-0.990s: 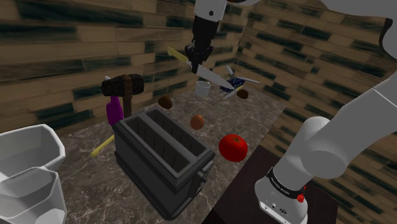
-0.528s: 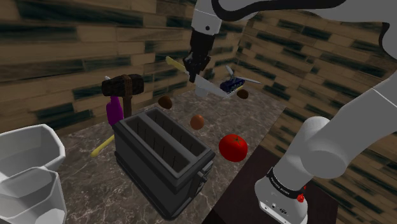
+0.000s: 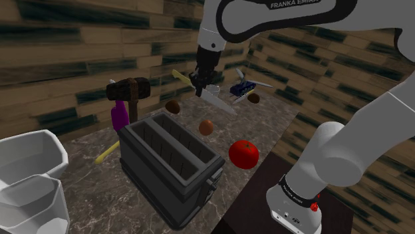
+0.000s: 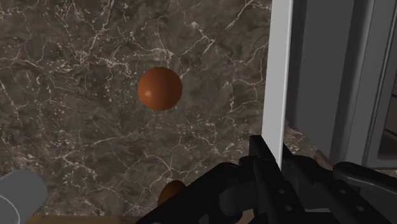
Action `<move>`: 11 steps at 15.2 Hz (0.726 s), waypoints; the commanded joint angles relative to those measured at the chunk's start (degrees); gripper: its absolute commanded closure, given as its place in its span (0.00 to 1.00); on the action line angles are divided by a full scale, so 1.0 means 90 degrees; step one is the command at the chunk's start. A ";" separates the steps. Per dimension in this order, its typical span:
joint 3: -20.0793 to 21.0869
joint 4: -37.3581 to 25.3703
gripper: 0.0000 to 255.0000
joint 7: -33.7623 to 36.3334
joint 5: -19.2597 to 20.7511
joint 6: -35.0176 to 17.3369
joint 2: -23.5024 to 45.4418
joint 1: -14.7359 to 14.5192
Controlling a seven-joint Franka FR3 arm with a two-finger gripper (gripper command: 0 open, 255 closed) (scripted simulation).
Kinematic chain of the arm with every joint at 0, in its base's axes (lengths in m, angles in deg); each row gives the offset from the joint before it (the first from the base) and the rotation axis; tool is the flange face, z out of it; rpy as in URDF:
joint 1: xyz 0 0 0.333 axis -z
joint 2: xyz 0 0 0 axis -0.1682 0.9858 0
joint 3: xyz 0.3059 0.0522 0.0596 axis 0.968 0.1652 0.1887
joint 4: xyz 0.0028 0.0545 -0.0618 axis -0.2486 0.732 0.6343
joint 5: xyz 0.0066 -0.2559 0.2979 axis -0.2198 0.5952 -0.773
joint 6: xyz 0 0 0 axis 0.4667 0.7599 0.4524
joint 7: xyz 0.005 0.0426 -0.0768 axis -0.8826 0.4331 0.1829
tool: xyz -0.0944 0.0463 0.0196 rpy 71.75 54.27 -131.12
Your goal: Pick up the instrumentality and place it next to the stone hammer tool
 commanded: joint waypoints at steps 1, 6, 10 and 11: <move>-0.0004 0.0135 1.00 -0.0011 0.0003 -0.0173 0.0035 0.0005; 0.0007 0.0460 1.00 -0.0002 0.0008 -0.0612 0.0150 0.0003; 0.0018 0.0697 1.00 0.0007 0.0016 -0.0967 0.0268 0.0003; 0.0020 0.0753 1.00 0.0010 0.0018 -0.1057 0.0302 0.0003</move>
